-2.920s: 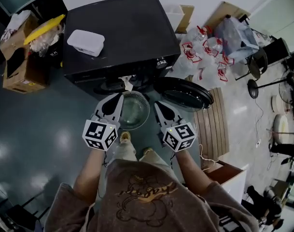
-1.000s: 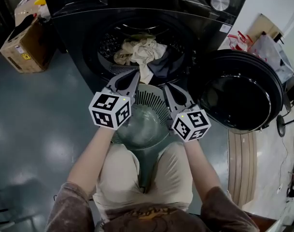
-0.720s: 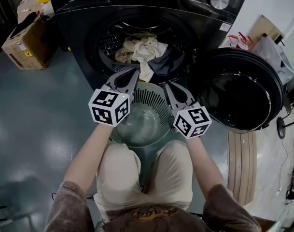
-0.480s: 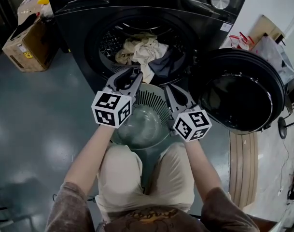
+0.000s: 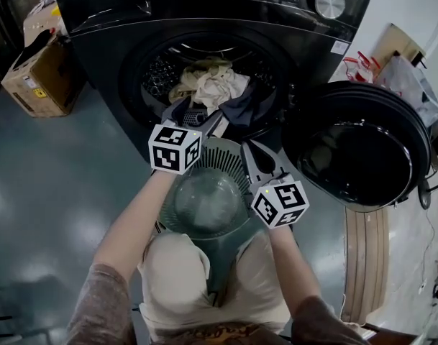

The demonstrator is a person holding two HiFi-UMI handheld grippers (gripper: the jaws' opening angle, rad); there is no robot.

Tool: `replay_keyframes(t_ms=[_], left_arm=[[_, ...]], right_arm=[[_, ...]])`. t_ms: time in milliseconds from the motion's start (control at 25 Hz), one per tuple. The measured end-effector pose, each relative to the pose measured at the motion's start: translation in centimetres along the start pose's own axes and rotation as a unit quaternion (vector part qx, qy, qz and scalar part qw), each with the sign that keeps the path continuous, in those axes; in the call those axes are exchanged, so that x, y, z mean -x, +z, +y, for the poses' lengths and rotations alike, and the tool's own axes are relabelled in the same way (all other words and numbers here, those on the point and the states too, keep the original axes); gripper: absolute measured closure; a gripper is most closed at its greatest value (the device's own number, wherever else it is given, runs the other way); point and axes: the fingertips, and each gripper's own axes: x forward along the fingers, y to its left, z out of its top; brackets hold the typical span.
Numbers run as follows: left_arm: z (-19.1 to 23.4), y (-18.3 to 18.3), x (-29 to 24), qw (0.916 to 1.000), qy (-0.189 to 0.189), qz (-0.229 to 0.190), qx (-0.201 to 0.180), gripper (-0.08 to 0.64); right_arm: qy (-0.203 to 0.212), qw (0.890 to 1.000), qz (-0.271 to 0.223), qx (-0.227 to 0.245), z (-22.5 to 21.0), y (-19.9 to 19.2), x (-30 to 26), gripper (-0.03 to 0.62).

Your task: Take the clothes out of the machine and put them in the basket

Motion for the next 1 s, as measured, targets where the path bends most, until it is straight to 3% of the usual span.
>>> replay_keyframes(t_ms=[240,480,640,800,920,1000], left_arm=[[3.4,-2.2,-5.2,0.9994,0.023,0.025,-0.011,0.207],[6.6,-4.6,-9.5,0.9966,0.048,0.06,-0.031,0.199],[7.4,-6.1,-12.3,0.9942,0.052,0.085,-0.04,0.195],[7.5,-7.0,-14.1,0.992,0.052,0.102,-0.054,0.198],[7.9,-7.4,-14.5,0.9907,0.059,0.109,-0.056,0.234],[8.7,-7.5,-14.2,0.989,0.075,0.115,-0.053,0.314]], right_arm=[[-0.021,1.0,0.006,0.017,-0.7,-1.2,0.1,0.597],[-0.013,1.0,0.015,0.016,-0.5,-1.8,0.6,0.597],[-0.013,1.0,0.018,0.016,-0.5,-1.9,0.7,0.597],[-0.014,0.999,0.023,0.045,-0.2,-2.0,0.8,0.597],[-0.015,0.999,0.021,0.046,-0.2,-2.0,0.7,0.597],[-0.018,0.999,0.016,0.046,-0.3,-2.0,0.6,0.597]])
